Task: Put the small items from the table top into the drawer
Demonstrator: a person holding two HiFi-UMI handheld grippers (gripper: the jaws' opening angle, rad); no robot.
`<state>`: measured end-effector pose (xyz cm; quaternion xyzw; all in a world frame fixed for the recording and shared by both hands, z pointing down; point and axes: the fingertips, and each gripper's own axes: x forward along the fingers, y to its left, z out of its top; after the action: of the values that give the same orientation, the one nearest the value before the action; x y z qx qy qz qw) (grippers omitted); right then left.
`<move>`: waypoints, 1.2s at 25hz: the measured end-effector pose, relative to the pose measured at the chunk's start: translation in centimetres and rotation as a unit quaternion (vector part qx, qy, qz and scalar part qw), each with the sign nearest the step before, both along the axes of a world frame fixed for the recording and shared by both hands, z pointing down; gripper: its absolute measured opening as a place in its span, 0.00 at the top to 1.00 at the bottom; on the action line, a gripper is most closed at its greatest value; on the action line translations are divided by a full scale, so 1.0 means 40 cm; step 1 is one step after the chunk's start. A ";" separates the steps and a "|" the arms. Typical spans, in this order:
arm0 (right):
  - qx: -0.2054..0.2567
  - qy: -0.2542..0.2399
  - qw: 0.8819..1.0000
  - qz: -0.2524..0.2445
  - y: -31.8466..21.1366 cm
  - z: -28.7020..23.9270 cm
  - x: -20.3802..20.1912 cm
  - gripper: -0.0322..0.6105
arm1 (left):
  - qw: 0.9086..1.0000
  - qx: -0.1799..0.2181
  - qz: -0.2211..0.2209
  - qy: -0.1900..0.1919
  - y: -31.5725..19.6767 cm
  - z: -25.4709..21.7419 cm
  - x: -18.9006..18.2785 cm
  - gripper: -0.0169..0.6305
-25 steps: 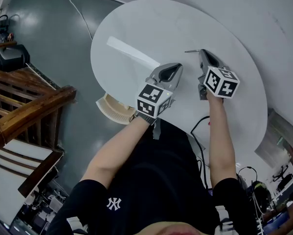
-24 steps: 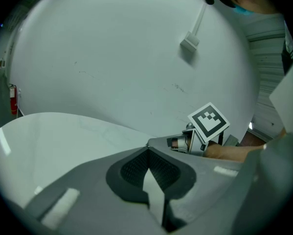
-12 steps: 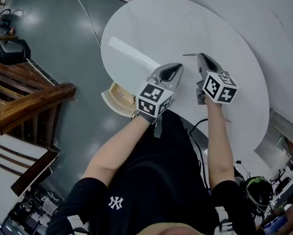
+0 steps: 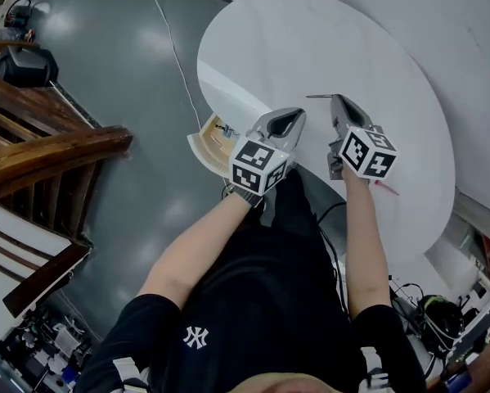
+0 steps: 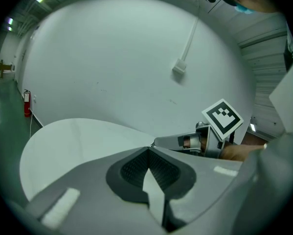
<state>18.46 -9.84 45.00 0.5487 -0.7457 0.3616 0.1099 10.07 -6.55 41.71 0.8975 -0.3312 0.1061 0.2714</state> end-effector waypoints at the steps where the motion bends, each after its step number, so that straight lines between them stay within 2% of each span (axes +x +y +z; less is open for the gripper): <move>1: 0.001 -0.001 1.000 -0.003 0.013 -0.002 -0.016 0.90 | 1.000 0.001 -0.003 0.000 0.011 -0.001 -0.015 0.97; 13: 0.000 -0.010 0.999 -0.049 0.141 -0.002 -0.227 0.90 | 0.999 -0.004 -0.047 0.002 0.124 0.007 -0.206 0.97; 30: -0.028 -0.022 0.991 -0.132 0.263 0.114 -0.544 0.90 | 0.991 -0.033 -0.131 -0.013 0.227 0.100 -0.497 0.97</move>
<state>-3.31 0.68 49.56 0.4339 -0.8033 0.3768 0.1560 -9.79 2.52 45.72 0.8355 -0.4456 0.0917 0.3081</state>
